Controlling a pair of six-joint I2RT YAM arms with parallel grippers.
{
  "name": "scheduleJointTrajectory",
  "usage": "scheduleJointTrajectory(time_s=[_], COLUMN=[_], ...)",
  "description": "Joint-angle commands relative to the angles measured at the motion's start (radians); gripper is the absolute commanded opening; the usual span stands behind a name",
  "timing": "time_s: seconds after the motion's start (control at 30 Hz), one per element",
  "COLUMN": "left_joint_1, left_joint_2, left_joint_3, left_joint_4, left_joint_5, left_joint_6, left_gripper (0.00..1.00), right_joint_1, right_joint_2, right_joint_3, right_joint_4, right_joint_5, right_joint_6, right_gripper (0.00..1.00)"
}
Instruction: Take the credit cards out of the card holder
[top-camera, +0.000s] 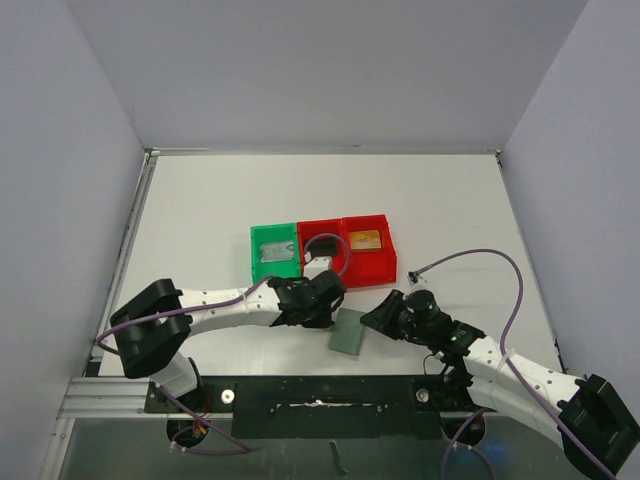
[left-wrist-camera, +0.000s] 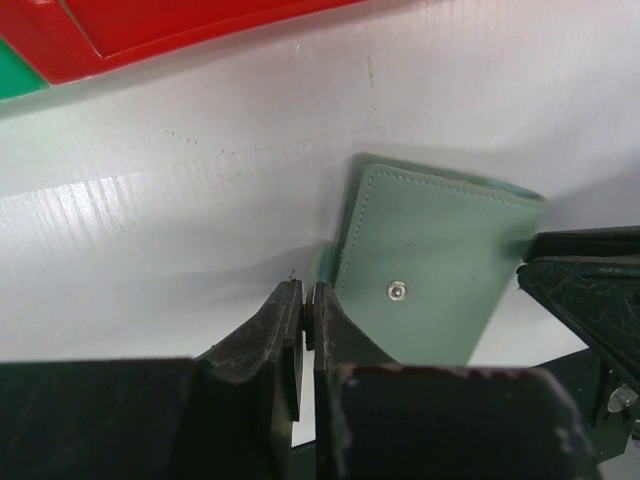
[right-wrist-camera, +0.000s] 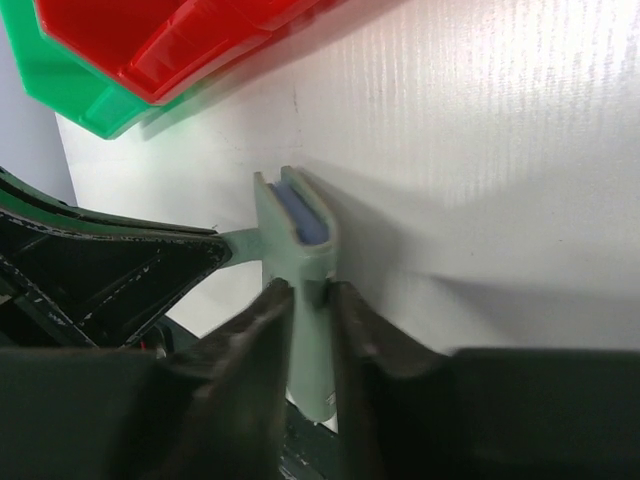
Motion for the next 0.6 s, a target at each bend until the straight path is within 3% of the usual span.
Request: scheduleJointTrajectory(time_s=[0.0,0.1,0.2,0.4,0.57], left_joint_1=[0.006,0.006,0.006,0.006,0.001], left_joint_2=[-0.072,-0.116,-0.168,-0.271,-0.325], left_joint_3=[-0.006,-0.031,-0.061,-0.103,-0.095], left_joint_4=[0.04,0.047,0.062,0.096,0.132], left_joint_5=[-0.012,-0.016,-0.014,0.005,0.03], left_joint_6=[0.002,-0.017,-0.037,-0.059,-0.045], left_gripper=[0.0,0.0,0.0,0.0,0.0], right_joint_1=[-0.006,-0.007,-0.007,-0.006,-0.001], right_joint_2=[0.027,0.047,0.064,0.152,0.266], right_joint_3=[0.073,0.1,0.136,0.169,0.189], right_joint_4=[0.039,-0.014,-0.069,-0.092,0.027], right_joint_5=[-0.043,-0.04,-0.03,-0.055,-0.145], right_joint_6=[-0.03,-0.04,-0.056,-0.067,-0.097], right_gripper=[0.36,0.51,0.56,0.57,0.53])
